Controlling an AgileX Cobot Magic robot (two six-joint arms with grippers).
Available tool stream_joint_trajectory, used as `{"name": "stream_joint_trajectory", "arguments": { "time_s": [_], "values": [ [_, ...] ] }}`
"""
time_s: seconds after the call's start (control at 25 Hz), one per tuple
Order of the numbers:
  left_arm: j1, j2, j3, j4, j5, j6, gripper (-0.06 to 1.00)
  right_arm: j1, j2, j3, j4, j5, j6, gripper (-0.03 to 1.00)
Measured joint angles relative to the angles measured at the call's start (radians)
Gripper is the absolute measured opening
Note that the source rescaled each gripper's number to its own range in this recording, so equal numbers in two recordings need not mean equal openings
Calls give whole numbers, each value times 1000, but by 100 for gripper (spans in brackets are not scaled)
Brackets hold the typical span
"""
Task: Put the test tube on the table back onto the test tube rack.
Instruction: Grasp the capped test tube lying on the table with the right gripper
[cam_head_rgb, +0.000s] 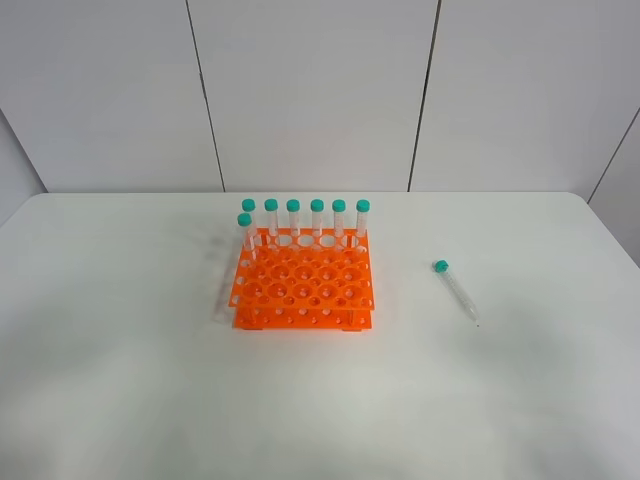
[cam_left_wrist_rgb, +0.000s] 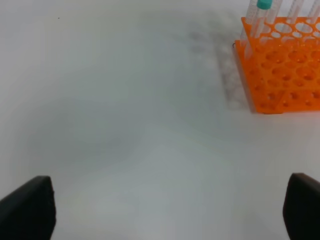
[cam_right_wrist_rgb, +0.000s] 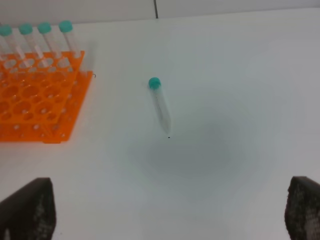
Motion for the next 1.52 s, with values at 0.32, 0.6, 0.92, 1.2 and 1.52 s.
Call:
{"name": "stream_joint_trajectory", "arguments": {
  "time_s": [0.32,0.6,0.92,1.2,1.52],
  "values": [
    [0,0,0,0,0,0,100,0,0,0,0,0,0,100],
    [0,0,0,0,0,0,100,0,130,-49,0,1,0,100],
    [0,0,0,0,0,0,100,0,658,-258,0,2,-1,100],
    [0,0,0,0,0,0,100,0,1150,-449,-1,-4,-94,100],
    [0,0,0,0,0,0,100,0,1632,-675,-8,-70,-158,100]
  ]
}}
